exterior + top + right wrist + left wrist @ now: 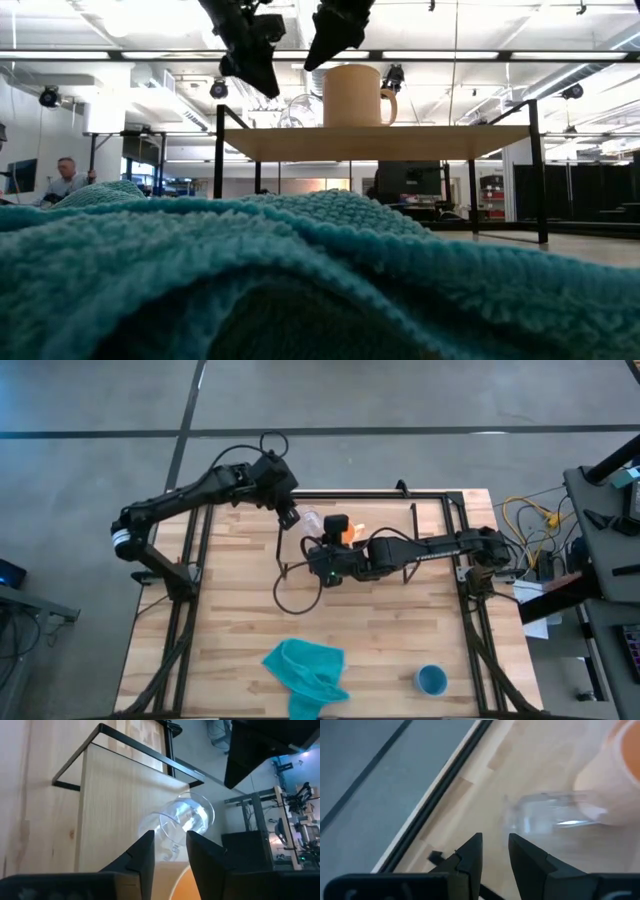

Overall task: Stack small to large cups/mugs on shelf
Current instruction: Put the transparent mug on the shelf

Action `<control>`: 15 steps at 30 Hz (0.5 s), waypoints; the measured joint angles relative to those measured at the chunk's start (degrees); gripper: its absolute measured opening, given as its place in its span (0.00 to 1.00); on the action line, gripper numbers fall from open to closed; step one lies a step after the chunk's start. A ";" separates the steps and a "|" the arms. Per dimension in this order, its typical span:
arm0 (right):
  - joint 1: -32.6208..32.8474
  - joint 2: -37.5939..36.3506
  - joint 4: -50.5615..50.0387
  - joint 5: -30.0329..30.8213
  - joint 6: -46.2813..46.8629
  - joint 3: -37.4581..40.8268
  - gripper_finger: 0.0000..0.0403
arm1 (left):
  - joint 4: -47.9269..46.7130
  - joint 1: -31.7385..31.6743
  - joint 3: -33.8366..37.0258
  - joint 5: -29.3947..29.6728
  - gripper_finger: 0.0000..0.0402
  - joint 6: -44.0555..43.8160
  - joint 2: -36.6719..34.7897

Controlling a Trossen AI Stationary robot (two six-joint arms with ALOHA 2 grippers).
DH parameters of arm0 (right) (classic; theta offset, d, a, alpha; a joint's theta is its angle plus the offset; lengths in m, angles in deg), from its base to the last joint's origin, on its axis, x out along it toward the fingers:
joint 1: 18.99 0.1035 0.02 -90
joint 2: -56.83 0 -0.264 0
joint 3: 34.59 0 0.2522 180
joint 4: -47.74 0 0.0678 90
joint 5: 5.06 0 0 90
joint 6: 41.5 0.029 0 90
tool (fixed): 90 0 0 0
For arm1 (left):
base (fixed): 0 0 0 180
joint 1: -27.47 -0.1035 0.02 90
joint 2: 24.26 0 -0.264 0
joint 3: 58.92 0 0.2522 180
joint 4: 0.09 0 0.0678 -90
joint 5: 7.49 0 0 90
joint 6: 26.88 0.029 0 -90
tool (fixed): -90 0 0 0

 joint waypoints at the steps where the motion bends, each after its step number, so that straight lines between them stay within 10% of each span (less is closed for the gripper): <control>1: -0.25 0.00 0.26 -0.64 -0.16 0.00 0.26 | 0.01 -0.47 0.01 0.04 0.20 0.03 0.03; 15: -4.09 0.00 3.70 -5.38 -2.33 0.00 0.31 | 3.18 -3.98 0.88 0.15 0.20 2.85 2.49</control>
